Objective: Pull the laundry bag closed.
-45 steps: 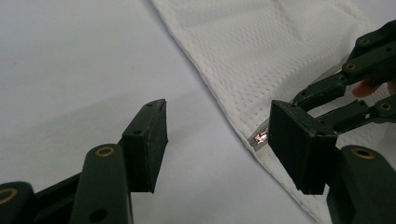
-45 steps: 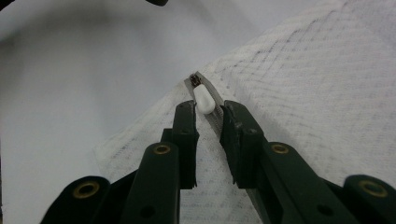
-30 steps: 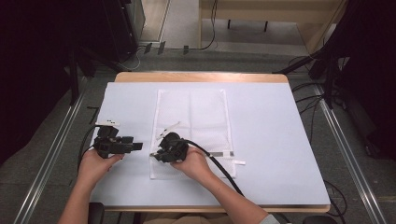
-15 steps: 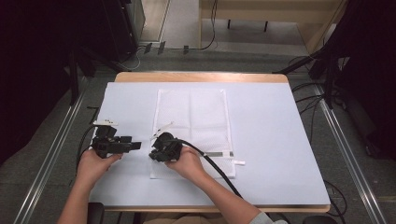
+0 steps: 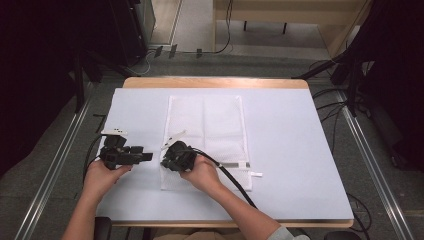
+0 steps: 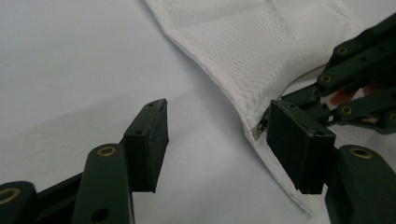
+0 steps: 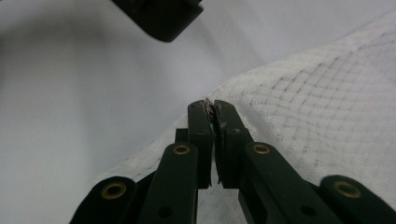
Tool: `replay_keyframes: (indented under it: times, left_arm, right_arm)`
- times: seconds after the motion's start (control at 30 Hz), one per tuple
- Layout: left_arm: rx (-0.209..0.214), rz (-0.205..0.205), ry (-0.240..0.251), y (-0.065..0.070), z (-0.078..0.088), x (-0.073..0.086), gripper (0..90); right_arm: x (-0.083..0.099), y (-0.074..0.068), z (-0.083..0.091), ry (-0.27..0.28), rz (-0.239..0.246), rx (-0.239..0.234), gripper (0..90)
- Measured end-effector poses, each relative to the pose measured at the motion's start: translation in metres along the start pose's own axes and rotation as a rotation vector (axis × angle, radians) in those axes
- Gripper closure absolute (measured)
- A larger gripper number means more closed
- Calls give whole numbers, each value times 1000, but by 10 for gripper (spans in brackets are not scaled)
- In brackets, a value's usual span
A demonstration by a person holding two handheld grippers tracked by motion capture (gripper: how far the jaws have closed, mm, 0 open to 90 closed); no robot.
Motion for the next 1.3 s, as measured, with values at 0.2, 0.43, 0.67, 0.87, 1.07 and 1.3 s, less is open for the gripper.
replay_keyframes:
  times: [0.2,0.43,0.67,0.87,1.07,1.3]
  left_arm:
    - [26,-29,10,5,-1,-1,399]
    - [41,-50,1,9,-2,0,401]
    - [71,-81,-18,15,-7,0,398]
    - [104,-119,-44,24,-13,1,398]
    - [104,-131,-70,28,-20,1,402]
    - [82,-165,-106,32,-26,2,491]
  right_arm:
    - [-7,4,8,12,-34,-35,881]
    - [-18,6,19,28,-20,-18,881]
    - [-24,13,27,34,-24,-15,881]
    - [-28,13,30,31,-15,-21,881]
    - [-30,12,31,44,-21,-36,881]
    - [-30,5,34,50,-11,-79,881]
Point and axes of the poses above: each handheld gripper's, and its own axes: z roughly backward along the jaws, x roughly out of its underside, y roughly to its right, the point moved 4 cm from there along -z, roughly forward along the jaws, and after that the axes turned 1 degree about -x, right-handed, at the moved point
